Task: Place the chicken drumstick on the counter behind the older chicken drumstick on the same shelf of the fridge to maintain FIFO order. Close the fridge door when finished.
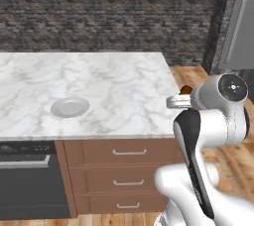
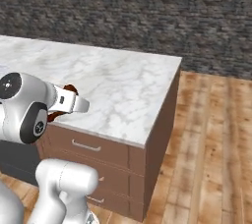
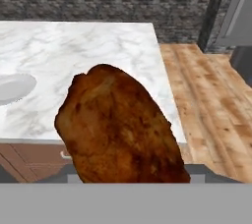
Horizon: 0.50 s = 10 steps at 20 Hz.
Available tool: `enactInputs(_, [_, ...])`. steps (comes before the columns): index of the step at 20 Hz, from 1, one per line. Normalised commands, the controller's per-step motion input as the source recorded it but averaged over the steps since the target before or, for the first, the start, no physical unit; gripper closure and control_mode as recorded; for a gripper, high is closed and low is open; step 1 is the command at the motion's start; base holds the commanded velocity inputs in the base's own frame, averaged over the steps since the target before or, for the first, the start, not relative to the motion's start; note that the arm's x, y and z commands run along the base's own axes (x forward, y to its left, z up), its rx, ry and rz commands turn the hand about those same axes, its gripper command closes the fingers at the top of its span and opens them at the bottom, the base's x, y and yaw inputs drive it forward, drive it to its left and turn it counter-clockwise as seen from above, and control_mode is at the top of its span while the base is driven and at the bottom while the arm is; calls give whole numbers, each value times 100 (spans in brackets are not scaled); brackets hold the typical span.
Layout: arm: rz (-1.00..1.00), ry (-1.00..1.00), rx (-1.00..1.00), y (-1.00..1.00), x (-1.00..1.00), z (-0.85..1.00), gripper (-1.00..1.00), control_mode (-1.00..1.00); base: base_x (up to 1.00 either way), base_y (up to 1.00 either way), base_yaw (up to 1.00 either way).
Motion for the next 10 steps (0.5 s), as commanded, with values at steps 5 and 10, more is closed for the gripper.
enactInputs(5, [0, 0, 0, 0, 0, 0, 100, 100, 0, -100, 19])
enactInputs(10, [0, 0, 0, 0, 0, 0, 100, 100, 10, -100, 7])
